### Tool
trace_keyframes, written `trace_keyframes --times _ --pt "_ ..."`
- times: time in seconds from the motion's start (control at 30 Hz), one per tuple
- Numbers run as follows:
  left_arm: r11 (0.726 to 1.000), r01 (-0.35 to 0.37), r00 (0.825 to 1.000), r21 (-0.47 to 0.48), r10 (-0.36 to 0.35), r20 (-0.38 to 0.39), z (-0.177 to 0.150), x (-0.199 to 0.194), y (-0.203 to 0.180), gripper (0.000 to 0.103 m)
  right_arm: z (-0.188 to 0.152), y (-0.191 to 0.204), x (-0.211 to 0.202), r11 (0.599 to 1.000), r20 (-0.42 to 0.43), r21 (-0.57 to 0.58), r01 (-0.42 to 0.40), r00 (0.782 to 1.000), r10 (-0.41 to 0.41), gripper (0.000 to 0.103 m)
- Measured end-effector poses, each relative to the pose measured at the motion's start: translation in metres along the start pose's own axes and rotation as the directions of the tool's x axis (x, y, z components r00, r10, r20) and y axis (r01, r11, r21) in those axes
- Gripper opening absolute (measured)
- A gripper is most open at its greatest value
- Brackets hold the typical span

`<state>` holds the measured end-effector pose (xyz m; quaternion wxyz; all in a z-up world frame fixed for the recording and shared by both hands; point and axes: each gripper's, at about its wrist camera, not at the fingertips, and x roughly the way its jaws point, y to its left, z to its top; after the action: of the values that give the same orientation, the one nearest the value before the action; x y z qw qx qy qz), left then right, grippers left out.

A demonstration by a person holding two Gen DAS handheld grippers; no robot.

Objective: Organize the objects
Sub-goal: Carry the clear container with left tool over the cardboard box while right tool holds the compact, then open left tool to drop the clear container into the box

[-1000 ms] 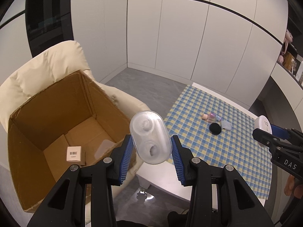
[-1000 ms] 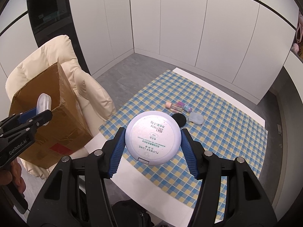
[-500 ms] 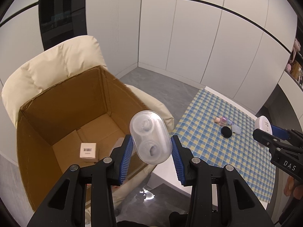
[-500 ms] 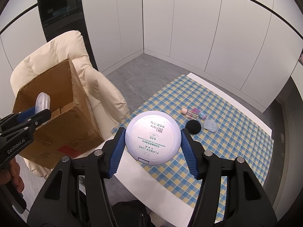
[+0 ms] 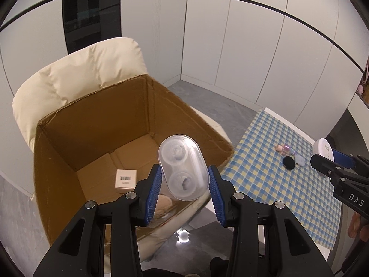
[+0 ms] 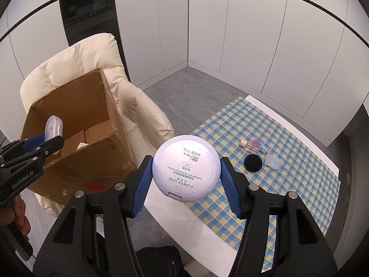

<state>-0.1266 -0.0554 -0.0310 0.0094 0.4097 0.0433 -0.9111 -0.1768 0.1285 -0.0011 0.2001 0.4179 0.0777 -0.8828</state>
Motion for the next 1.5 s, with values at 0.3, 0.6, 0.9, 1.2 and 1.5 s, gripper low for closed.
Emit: trace_keyframes --times 0.3,0.6,0.9,1.2,1.5 --pt "0.999 -0.026 1.0 -0.026 0.025 -0.014 -0.003 0.0 0.019 0.041 0.006 0.026 0.005 0.999 0.002 -0.032 -0.022 1.0 0.022 0.06" --pt "0.998 -0.043 0.999 -0.043 0.041 -0.033 -0.01 0.003 0.038 0.041 0.011 0.053 0.009 0.997 0.0 -0.06 -0.04 0.999 0.04 0.06" --pt "0.998 -0.045 0.998 -0.039 0.043 -0.042 -0.016 0.006 0.05 0.042 0.015 0.074 0.015 0.995 -0.002 -0.083 -0.059 0.998 0.059 0.06" --pt "0.999 -0.037 0.999 -0.034 0.037 0.007 -0.015 -0.005 0.06 0.079 0.019 0.093 0.017 0.992 -0.004 -0.104 -0.075 0.997 0.075 0.06" --pt "0.995 -0.073 0.994 -0.065 0.077 0.075 -0.014 -0.024 0.077 0.102 0.023 0.112 0.021 0.987 -0.009 -0.125 -0.1 0.995 0.1 0.06"
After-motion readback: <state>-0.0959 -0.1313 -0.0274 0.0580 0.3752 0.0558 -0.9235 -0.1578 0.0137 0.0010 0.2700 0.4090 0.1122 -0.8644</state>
